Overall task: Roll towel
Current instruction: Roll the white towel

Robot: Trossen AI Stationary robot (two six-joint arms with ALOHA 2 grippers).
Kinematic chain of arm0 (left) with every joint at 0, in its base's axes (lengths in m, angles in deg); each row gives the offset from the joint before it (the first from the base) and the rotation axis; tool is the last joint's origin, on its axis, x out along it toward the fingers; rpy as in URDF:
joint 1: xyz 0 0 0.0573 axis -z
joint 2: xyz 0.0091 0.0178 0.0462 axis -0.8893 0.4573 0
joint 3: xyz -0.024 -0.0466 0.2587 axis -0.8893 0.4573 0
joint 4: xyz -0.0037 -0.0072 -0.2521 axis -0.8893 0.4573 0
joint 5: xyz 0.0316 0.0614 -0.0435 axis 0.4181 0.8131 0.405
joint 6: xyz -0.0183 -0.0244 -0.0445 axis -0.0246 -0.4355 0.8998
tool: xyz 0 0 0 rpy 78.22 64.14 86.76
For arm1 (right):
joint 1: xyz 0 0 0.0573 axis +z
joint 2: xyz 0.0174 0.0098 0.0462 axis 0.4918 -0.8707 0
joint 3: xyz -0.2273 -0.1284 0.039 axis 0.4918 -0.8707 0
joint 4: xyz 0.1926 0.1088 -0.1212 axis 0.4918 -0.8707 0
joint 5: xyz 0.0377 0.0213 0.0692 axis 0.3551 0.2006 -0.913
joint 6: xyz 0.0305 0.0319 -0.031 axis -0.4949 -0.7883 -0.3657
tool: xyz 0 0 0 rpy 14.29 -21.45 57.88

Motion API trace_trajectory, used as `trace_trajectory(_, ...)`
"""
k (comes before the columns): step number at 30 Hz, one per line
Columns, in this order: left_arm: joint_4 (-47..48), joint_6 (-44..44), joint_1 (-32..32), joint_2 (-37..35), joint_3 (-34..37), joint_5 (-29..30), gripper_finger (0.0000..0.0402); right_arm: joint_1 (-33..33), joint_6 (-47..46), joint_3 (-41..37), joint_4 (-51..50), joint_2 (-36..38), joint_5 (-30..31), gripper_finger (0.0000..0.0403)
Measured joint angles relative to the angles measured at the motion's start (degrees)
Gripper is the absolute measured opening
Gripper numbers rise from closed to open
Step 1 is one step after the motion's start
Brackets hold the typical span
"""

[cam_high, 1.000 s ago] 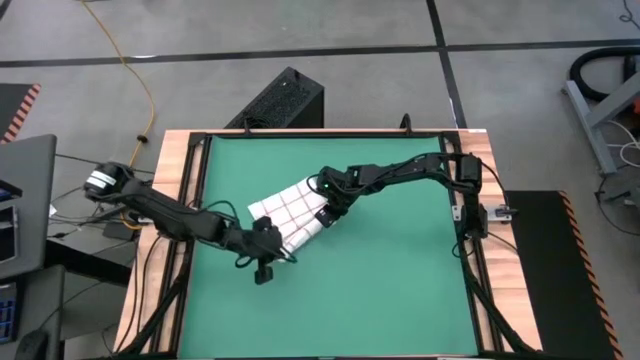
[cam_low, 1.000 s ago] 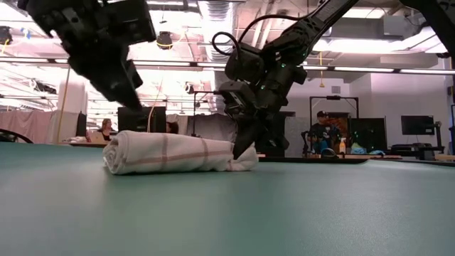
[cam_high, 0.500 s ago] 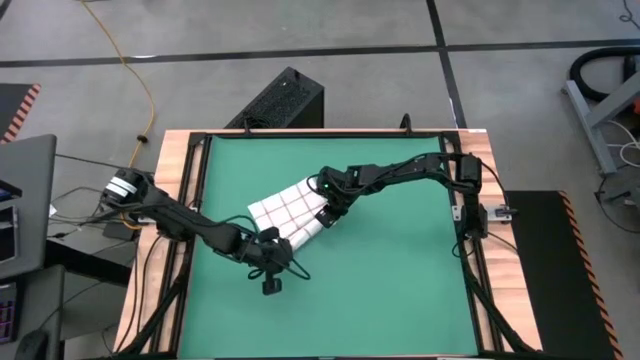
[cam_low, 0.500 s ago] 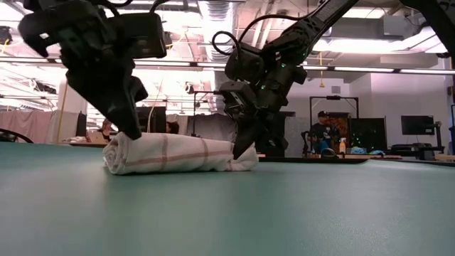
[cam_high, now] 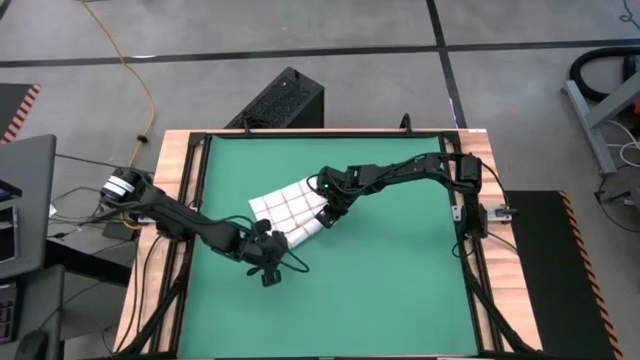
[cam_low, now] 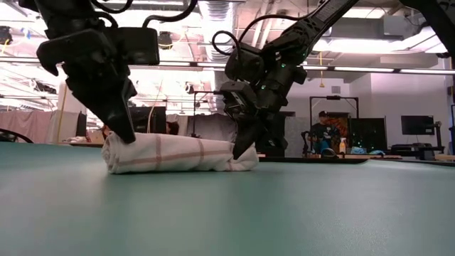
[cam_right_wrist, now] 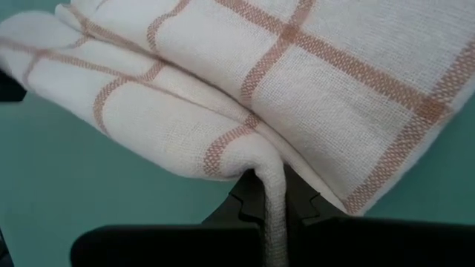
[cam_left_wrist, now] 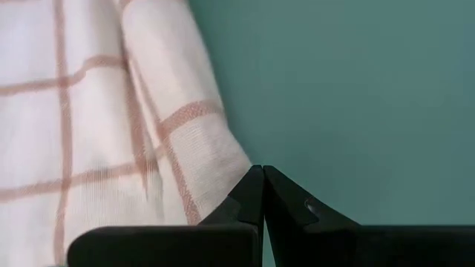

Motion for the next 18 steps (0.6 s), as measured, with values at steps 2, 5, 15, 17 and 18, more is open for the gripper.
trace_trajectory(2,1.17,0.48,-0.32,-0.71,0.0,0.5,0.0,0.01,0.0,-0.01,-0.06,-0.02,-0.01,0.0021)
trace_trajectory(5,4.57,0.61,-0.8,-2.91,0.0,3.24,0.0,0.04,0.04,0.0,-0.14,-0.02,-0.13,0.0021)
trace_trajectory(15,7.35,-2.23,-5.78,-7.14,0.59,9.9,0.0,0.04,-0.13,0.0,-0.29,-0.02,-0.28,0.0021)
trace_trajectory(17,2.79,-3.95,-4.99,-8.65,0.56,8.37,0.0,0.04,-0.18,0.0,-0.32,-0.02,-0.26,0.0021)
trace_trajectory(18,-0.03,-4.64,-3.97,-9.99,0.38,7.79,0.0,0.04,-0.25,0.0,-0.31,-0.02,-0.26,0.0021)
